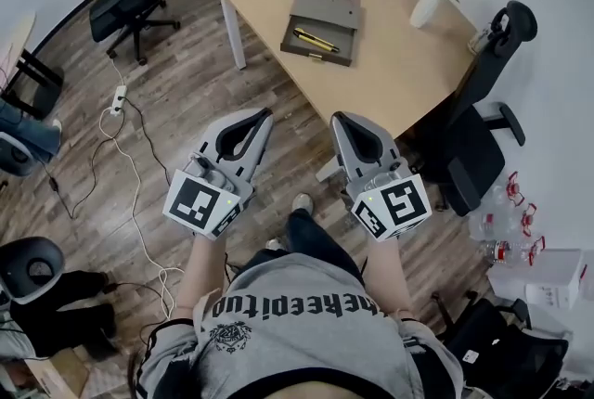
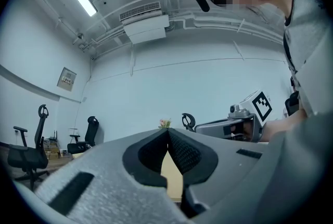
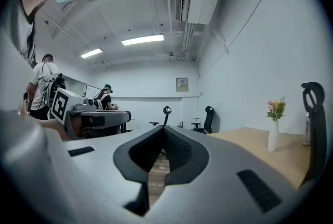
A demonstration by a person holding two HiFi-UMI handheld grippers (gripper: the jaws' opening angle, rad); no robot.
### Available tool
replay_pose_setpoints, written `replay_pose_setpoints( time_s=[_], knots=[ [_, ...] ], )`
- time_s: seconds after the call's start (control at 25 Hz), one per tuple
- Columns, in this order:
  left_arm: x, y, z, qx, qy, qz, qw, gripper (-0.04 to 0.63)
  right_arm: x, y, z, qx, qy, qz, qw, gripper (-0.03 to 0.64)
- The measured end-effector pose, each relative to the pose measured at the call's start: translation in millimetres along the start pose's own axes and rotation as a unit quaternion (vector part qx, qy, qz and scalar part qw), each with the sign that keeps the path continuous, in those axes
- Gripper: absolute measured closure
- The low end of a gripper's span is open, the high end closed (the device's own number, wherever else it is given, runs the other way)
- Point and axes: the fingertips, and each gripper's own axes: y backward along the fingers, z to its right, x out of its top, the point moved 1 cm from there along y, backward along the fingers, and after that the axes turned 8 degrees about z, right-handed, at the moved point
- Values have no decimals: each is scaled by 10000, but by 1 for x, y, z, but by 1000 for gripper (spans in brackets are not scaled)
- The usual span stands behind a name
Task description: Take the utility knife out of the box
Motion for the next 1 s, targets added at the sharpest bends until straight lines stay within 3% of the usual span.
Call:
replay_pose_setpoints(
  time_s=[0.52,1.0],
  knots=[
    [-16,-84,-62,155,-90,53,9998,578,-1,-79,77,241,-17,77,9997,611],
    [-28,-142,-74,339,-187,103,9992,578,-7,-103,133,513,-105,158,9985,611]
  ],
)
